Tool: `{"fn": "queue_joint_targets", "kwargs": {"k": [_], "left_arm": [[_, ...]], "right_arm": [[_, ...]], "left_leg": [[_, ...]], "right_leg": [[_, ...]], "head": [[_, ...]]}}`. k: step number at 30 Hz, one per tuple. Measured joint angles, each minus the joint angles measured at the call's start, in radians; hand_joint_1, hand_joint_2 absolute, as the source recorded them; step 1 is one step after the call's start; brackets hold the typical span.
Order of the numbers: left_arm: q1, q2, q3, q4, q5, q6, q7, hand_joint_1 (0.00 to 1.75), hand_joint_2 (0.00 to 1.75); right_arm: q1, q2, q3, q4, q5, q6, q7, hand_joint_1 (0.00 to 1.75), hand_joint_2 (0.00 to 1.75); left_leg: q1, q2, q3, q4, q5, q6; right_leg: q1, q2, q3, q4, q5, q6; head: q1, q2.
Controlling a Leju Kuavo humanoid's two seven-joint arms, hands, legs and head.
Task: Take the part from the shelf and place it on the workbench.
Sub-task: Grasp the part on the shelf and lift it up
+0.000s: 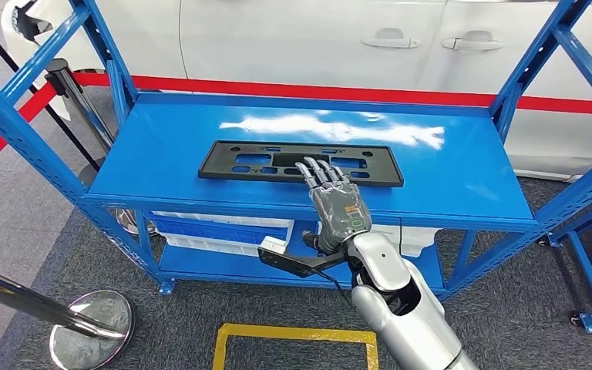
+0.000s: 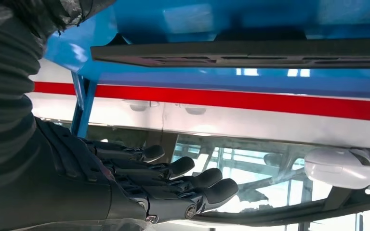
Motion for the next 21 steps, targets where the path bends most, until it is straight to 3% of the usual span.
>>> {"fn": "queue_joint_targets", "kwargs": {"k": [21], "left_arm": [[0.0, 0.006, 0.0, 0.0, -0.009, -0.001, -0.005, 0.0, 0.0]], "right_arm": [[-0.04, 0.029, -0.027, 0.071, -0.019, 0.003, 0.005, 0.0, 1.75]], "left_leg": [[0.0, 0.0, 0.0, 0.0, 0.0, 0.0]], "right_leg": [[0.0, 0.0, 0.0, 0.0, 0.0, 0.0]], "head": [[0.0, 0.0]]}}
